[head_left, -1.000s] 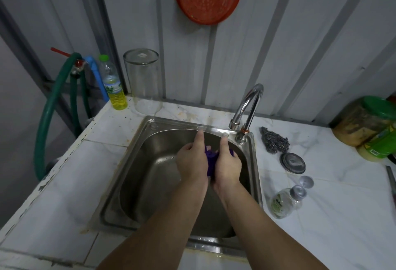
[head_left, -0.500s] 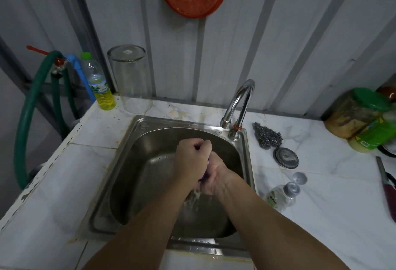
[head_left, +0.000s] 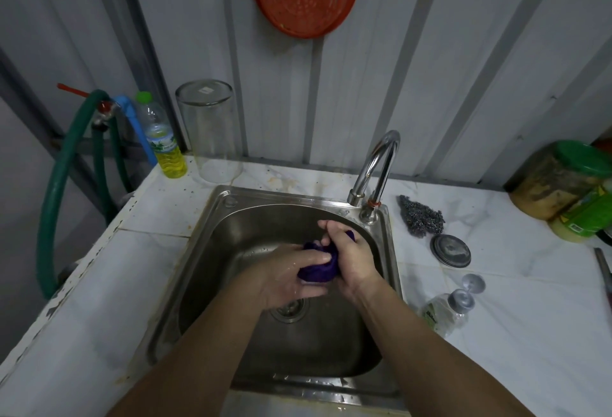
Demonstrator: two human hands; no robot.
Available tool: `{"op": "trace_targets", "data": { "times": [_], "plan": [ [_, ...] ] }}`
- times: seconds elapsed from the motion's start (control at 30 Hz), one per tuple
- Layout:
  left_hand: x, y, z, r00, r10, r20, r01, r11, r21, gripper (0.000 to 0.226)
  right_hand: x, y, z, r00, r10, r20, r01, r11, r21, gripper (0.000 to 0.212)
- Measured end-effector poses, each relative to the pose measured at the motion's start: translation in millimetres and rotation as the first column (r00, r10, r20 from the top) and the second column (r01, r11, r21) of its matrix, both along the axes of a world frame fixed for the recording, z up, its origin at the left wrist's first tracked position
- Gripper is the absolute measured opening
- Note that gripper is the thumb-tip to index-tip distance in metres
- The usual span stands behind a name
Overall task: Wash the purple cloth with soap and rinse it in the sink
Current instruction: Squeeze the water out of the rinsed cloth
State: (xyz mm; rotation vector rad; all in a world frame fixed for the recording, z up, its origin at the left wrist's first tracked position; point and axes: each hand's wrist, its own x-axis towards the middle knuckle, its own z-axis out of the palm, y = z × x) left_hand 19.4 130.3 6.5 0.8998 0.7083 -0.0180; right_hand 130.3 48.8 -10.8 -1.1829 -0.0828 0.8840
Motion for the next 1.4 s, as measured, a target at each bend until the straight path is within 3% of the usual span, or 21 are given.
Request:
{"op": "trace_targets", "data": {
  "times": [0.1,0.23,0.3,0.37,0.43,0.53,0.6,0.67,0.73,0.8,0.87,0.93,1.03,1.1,1.23,1.33,1.4],
  "plan": [
    [8.3,-6.6,4.6,0.976,-0.155,-0.151,0.183,0.964,0.194,0.037,1.2,-0.1,3.3,0.991,0.070,0.112,-0.064,0.996,-0.055,0.026],
    [22.4,-21.6,3.5,0.868,-0.144,-0.476,0.434,0.687,0.583,0.022,2.0,3.5,7.8,0.962,0.144,0.231,-0.089,0.968,-0.234,0.034],
    [25.3,-29.9,-4.3,0.873,-0.111,-0.475,0.443,0.587,0.677,0.031,2.9,6.9,8.3,0.934,0.190,0.302,-0.073,0.931,-0.358,0.034],
    [29.8,-30.8,-20.9,0.905,-0.096,-0.414,0.394,0.554,0.733,0.053,3.6,8.3,8.0,0.918,0.196,0.344,-0.035,0.906,-0.421,0.034],
    [37.4,-16.9,-61.8,0.917,-0.094,-0.389,0.369,0.572,0.732,0.071,2.4,7.9,8.2,0.922,0.175,0.346,-0.014,0.907,-0.421,0.031],
    [20.1,-16.0,-20.6,0.931,-0.110,-0.348,0.341,0.601,0.723,0.042,-0.1,7.6,7.7,0.954,0.120,0.276,-0.030,0.950,-0.311,0.020],
    [11.3,-13.0,-2.6,0.963,-0.042,-0.264,0.214,0.714,0.667,0.032,0.7,4.3,7.0,0.977,0.095,0.192,-0.051,0.974,-0.220,0.009],
    [4.0,-5.8,2.4,0.989,0.052,-0.135,0.028,0.846,0.533,0.032,3.7,-3.5,6.5,0.980,0.137,0.146,-0.105,0.973,-0.207,0.012],
    [0.8,-0.4,3.7,0.973,0.228,-0.031,-0.202,0.911,0.361,0.021,5.6,-15.5,7.4,0.973,0.210,0.100,-0.189,0.964,-0.185,0.017],
    [-1.7,2.6,5.3,0.903,0.429,0.000,-0.423,0.890,0.173,0.010,4.5,-27.3,9.9,0.954,0.279,0.112,-0.261,0.954,-0.150,0.021],
    [-4.8,1.8,11.2,0.847,0.531,-0.001,-0.531,0.847,0.034,0.014,-0.7,-35.8,12.6,0.950,0.277,0.143,-0.264,0.959,-0.108,0.034],
    [-8.8,-2.7,15.7,0.823,0.567,-0.015,-0.567,0.823,-0.020,0.016,-5.3,-41.3,12.5,0.959,0.243,0.144,-0.235,0.969,-0.071,0.034],
    [-12.6,-9.0,27.0,0.831,0.556,0.010,-0.555,0.831,-0.033,0.016,-9.7,-51.1,18.2,0.947,0.284,0.153,-0.273,0.958,-0.090,0.014],
    [-14.0,-10.7,35.7,0.868,0.492,0.068,-0.491,0.871,-0.029,0.020,-9.3,-58.5,24.2,0.915,0.361,0.180,-0.342,0.931,-0.126,0.022],
    [-14.1,-13.1,49.6,0.919,0.359,0.165,-0.380,0.917,0.122,0.026,-12.5,-65.0,35.5,0.849,0.431,0.305,-0.379,0.900,-0.216,0.029],
    [-14.8,-16.6,59.4,0.940,0.293,0.175,-0.330,0.909,0.254,0.028,-16.4,-66.8,44.6,0.817,0.423,0.391,-0.365,0.906,-0.216,0.009],
    [-15.5,-14.2,61.9,0.940,0.293,0.176,-0.335,0.891,0.306,0.029,-18.3,-66.8,52.4,0.854,0.355,0.380,-0.283,0.930,-0.233,0.026]
  ]
}}
